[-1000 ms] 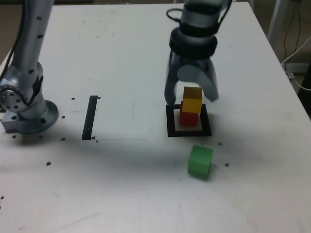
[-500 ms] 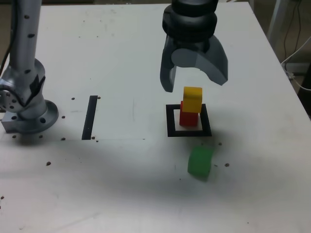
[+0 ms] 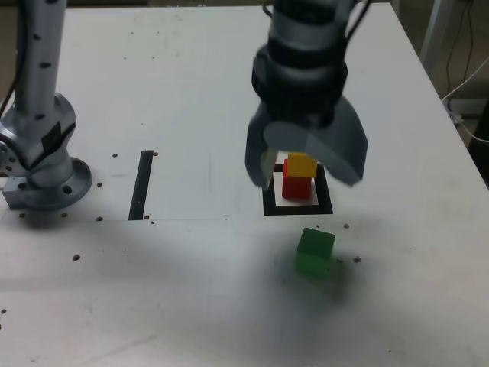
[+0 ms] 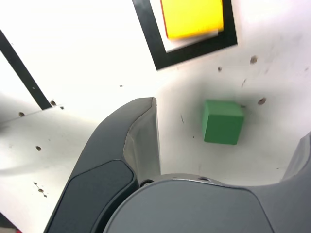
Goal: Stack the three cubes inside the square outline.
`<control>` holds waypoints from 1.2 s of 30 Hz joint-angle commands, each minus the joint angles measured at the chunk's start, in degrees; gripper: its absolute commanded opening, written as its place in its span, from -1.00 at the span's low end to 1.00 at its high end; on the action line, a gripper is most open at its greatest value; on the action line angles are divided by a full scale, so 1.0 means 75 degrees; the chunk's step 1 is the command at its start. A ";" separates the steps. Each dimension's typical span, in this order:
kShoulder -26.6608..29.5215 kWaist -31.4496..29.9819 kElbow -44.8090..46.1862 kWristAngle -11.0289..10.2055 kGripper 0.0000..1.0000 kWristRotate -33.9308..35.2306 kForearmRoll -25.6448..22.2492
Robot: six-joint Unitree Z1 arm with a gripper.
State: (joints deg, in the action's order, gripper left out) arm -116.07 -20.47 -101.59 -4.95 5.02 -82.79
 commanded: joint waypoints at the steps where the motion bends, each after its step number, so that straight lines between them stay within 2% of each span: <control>1: -0.0241 -0.0131 -0.0112 0.0079 0.97 0.0039 0.0042; 19: -0.1469 -0.0377 -0.0285 0.0774 0.93 -0.0027 0.0520; 25: -0.1866 -0.0370 -0.0336 0.0975 0.80 -0.0085 0.0631; 28: -0.1992 -0.0359 -0.0377 0.1080 0.57 -0.0089 0.0654; 33: -0.2041 -0.0353 -0.0405 0.1138 -0.14 -0.0089 0.0673; 36: -0.2024 -0.0353 -0.0408 0.1113 -0.43 -0.0102 0.0694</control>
State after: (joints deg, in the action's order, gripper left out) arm -131.16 -23.20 -104.39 3.53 4.43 -77.73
